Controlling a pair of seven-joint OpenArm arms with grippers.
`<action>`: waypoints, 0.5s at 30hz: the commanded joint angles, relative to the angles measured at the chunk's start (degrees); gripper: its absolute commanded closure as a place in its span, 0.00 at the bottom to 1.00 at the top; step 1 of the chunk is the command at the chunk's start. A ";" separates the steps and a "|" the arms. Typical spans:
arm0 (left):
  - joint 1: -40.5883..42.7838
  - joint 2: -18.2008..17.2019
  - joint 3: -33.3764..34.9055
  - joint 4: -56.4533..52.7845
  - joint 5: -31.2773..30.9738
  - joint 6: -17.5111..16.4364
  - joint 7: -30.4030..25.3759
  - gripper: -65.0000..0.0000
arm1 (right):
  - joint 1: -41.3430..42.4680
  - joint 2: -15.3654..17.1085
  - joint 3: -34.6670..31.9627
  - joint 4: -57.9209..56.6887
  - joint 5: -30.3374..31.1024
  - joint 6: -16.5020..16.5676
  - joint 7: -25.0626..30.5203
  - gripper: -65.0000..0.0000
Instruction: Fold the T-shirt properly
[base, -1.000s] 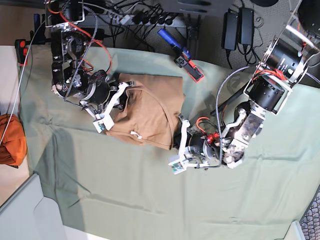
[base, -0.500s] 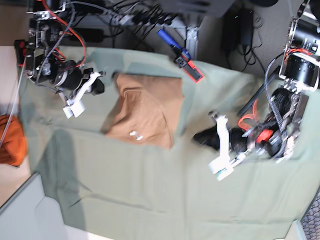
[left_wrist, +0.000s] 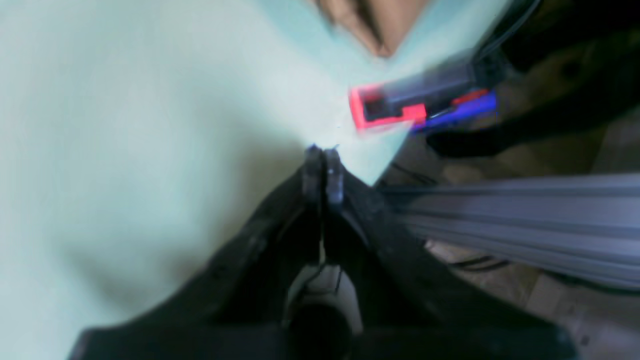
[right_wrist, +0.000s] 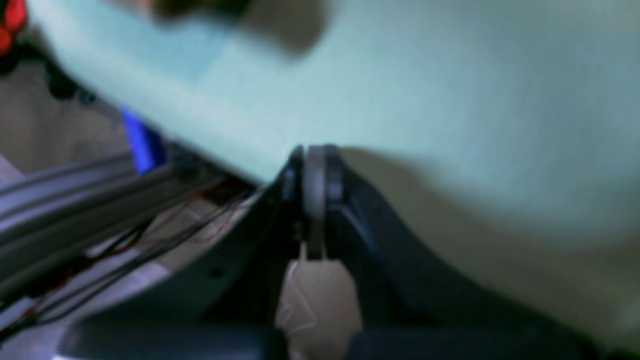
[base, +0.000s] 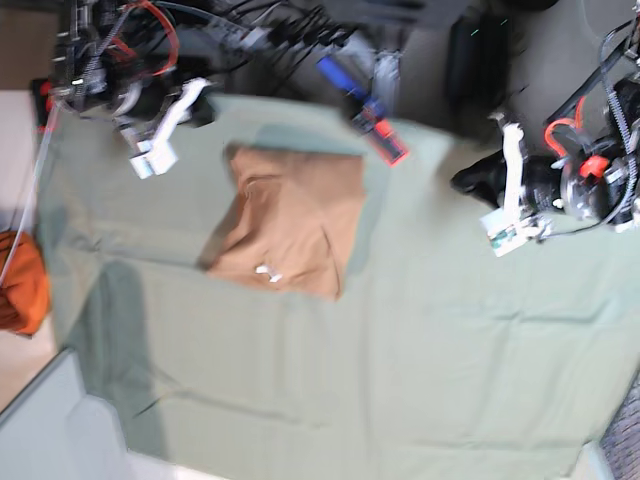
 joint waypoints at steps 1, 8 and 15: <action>1.55 -1.31 -2.32 2.19 -1.49 -0.49 -0.72 1.00 | -1.62 0.94 1.07 1.75 1.01 6.93 0.46 1.00; 17.38 -4.13 -15.32 4.13 -2.91 -0.49 0.28 1.00 | -11.87 0.90 2.19 3.82 0.92 6.93 0.94 1.00; 28.96 -3.80 -17.57 -3.37 5.14 -0.49 -6.32 1.00 | -16.65 0.74 0.42 0.72 -4.11 6.86 3.54 1.00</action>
